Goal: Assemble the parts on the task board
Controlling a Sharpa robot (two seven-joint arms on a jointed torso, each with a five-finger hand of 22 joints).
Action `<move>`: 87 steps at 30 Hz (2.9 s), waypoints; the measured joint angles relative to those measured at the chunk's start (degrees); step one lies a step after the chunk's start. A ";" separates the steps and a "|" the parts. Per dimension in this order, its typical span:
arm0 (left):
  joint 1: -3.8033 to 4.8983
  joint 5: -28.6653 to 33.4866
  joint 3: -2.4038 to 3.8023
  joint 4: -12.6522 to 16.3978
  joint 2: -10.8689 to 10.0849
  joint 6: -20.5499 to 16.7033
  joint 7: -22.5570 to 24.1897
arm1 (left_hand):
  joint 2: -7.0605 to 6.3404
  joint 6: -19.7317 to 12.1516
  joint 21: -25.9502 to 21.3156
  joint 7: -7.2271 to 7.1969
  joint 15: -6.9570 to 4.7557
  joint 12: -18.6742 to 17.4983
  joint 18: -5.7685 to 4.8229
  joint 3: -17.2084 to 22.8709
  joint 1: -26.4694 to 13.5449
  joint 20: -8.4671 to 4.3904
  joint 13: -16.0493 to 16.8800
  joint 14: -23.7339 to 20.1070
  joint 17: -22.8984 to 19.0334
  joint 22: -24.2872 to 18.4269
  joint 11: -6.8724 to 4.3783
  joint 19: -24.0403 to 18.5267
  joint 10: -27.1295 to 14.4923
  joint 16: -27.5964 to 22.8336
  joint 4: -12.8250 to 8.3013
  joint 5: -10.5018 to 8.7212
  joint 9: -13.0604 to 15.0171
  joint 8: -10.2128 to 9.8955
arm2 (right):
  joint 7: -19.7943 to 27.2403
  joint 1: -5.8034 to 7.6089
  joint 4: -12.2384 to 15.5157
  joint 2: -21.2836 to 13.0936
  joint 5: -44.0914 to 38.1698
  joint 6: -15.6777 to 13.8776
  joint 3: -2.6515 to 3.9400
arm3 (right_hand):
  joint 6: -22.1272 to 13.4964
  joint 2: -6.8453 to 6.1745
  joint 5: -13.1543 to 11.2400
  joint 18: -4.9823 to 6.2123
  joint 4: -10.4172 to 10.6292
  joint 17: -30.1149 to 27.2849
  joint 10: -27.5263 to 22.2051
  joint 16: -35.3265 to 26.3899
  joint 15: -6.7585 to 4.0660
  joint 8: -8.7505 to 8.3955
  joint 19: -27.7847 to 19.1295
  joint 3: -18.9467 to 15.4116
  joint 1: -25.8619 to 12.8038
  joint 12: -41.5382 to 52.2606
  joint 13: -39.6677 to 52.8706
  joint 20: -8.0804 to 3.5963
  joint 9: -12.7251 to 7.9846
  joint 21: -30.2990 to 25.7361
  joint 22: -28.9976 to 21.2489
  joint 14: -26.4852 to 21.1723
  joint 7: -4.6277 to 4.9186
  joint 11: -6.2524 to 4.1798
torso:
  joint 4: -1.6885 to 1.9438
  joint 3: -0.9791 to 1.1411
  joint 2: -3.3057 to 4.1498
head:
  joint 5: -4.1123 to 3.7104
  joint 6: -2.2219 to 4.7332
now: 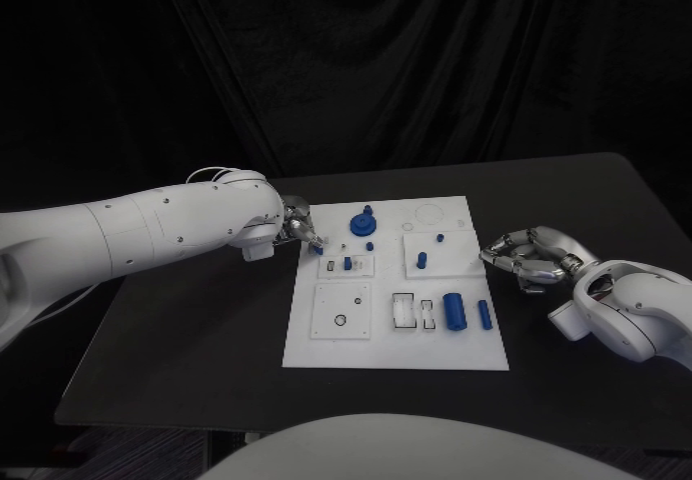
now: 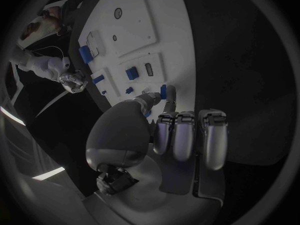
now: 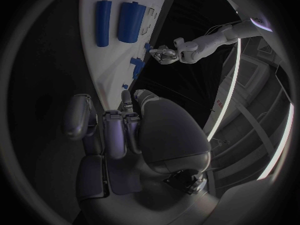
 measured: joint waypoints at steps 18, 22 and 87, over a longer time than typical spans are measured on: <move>0.00 1.65 -0.01 11.92 -6.73 -10.47 -0.38 | 0.06 0.40 0.00 0.03 0.00 0.00 0.00 1.96 -1.33 0.00 0.00 0.00 0.00 0.00 -0.21 0.00 0.22 0.00 -0.06 -0.49 0.66 0.76 | -0.49 0.00 0.27 -0.64 -0.07 0.39 0.00 | 0.00 -0.01 0.00 0.00 0.16 0.00 0.00 0.00 0.00 0.22 0.00 0.16 -0.01 0.01 -0.01 0.00 0.00 0.00 0.00 0.00 0.00 0.00 | 0.02 0.01 -0.01 | 0.18 0.00; -0.04 1.56 -0.01 12.26 -6.71 -11.03 -0.29 | -0.10 0.42 0.00 0.03 0.00 0.00 0.00 2.21 -1.49 0.00 0.00 0.00 0.00 0.00 -0.21 0.00 0.22 0.00 -0.31 -0.50 0.66 0.76 | -0.54 0.00 0.27 -0.60 -0.08 0.48 0.00 | 0.00 -0.01 0.00 0.00 0.16 0.00 0.00 0.00 0.00 0.22 0.00 0.16 -0.01 0.01 0.00 0.00 0.00 -0.28 -0.01 0.00 0.00 0.00 | 0.02 0.01 0.02 | 0.35 0.00; -3.99 1.28 0.38 9.49 -4.90 -9.28 2.44 | -0.04 0.92 0.00 0.12 0.01 0.00 -0.01 3.04 -2.34 -0.21 0.00 0.00 0.00 0.00 -0.19 -0.22 0.22 0.00 0.28 -0.91 0.88 1.10 | 0.53 0.00 0.85 -1.17 -0.13 -0.01 0.01 | 0.00 -0.25 0.00 0.01 0.16 0.00 -1.44 -1.11 0.00 0.44 -0.93 0.16 0.23 -0.68 0.00 0.10 -0.13 -1.77 -0.01 -0.01 0.00 0.20 | 0.01 0.00 0.02 | 0.44 0.00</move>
